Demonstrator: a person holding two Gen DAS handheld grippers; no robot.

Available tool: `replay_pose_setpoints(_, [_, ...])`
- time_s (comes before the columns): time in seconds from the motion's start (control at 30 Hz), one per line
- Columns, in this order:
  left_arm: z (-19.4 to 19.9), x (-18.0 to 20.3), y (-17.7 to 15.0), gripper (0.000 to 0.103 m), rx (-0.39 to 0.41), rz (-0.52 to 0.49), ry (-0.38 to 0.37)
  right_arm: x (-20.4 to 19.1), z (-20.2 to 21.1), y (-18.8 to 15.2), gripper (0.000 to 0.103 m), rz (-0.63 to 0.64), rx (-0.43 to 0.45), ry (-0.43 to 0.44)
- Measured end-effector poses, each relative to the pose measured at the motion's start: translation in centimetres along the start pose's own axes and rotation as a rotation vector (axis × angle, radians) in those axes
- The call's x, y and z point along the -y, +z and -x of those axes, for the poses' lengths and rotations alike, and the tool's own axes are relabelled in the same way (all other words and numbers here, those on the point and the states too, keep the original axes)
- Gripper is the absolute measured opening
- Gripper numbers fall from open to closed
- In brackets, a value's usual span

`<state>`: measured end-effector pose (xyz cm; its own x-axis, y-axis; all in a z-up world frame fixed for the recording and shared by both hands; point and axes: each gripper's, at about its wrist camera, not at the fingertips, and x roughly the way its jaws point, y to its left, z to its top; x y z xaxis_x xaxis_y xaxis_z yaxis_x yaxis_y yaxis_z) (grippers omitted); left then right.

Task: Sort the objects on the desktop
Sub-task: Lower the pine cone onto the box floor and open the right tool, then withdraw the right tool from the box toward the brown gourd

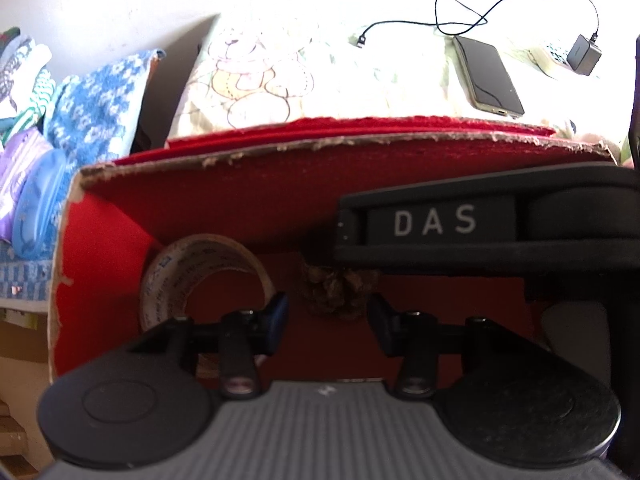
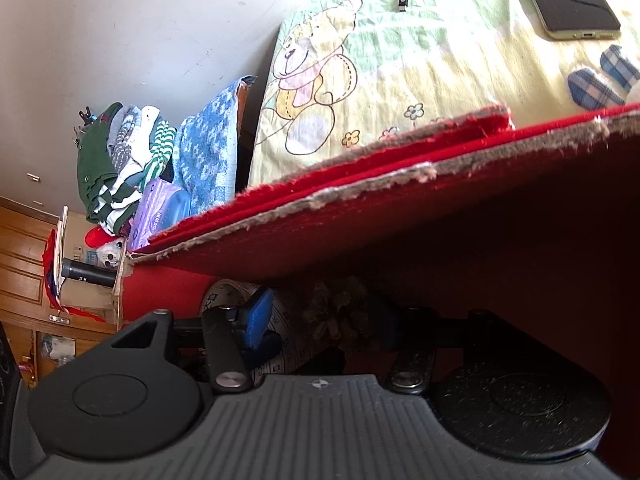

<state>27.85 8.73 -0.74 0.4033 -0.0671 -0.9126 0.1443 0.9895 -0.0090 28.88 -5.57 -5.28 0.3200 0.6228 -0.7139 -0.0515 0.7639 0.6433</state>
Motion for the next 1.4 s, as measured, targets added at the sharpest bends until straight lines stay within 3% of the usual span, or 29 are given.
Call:
replay_pose_setpoints(0.3, [0.9, 0.6, -0.2, 0.046, 0.07, -0.029, 0.034, 0.6, 1.6, 0.4, 0.061, -0.051, 0.088, -0.02])
replay_pose_setpoints(0.47, [1.2, 0.9, -0.2, 0.047, 0.098, -0.048, 0.044, -0.9, 4.4, -0.1, 0.06, 0.013, 0.148, -0.033])
replay_pose_setpoints(0.57, [2.2, 1.0, -0.5, 0.049, 0.16, -0.055, 0.047, -1.1, 7.0, -1.0, 0.06, 0.048, 0.219, -0.029])
replay_pose_setpoints(0.73, [5.4, 0.0, -1.8, 0.052, 0.276, 0.013, -0.037, -0.6, 10.1, -2.6, 0.06, 0.069, 0.3, 0.02])
replay_pose_setpoints(0.77, [6.2, -0.3, -2.1, 0.053, 0.287, 0.04, -0.065, -0.4, 10.9, -2.9, 0.061, 0.075, 0.314, 0.032])
replay_pose_setpoints(0.83, [7.7, -0.8, -2.8, 0.073, 0.306, 0.088, -0.109, 0.2, 12.2, -3.7, 0.061, 0.084, 0.339, 0.061])
replay_pose_setpoints(0.9, [9.4, -1.0, -3.8, 0.084, 0.329, 0.109, -0.149, 0.4, 13.4, -4.3, 0.061, 0.097, 0.355, 0.088])
replay_pose_setpoints(0.93, [10.3, -1.0, -4.4, 0.084, 0.35, 0.113, -0.156, 0.4, 14.1, -4.7, 0.06, 0.11, 0.363, 0.102])
replay_pose_setpoints(1.03, [13.1, -1.0, -6.5, 0.077, 0.397, 0.13, -0.151, 0.4, 15.9, -6.1, 0.06, 0.167, 0.372, 0.149])
replay_pose_setpoints(1.17, [15.9, -0.4, -9.6, 0.078, 0.438, 0.154, -0.132, 0.9, 18.3, -8.0, 0.06, 0.226, 0.354, 0.245])
replay_pose_setpoints(1.27, [16.6, 0.6, -11.7, 0.079, 0.437, 0.15, -0.1, 1.6, 19.5, -9.5, 0.06, 0.272, 0.321, 0.297])
replay_pose_setpoints(1.4, [16.4, 2.3, -14.6, 0.071, 0.4, 0.137, -0.092, 3.0, 20.0, -11.6, 0.059, 0.323, 0.245, 0.342])
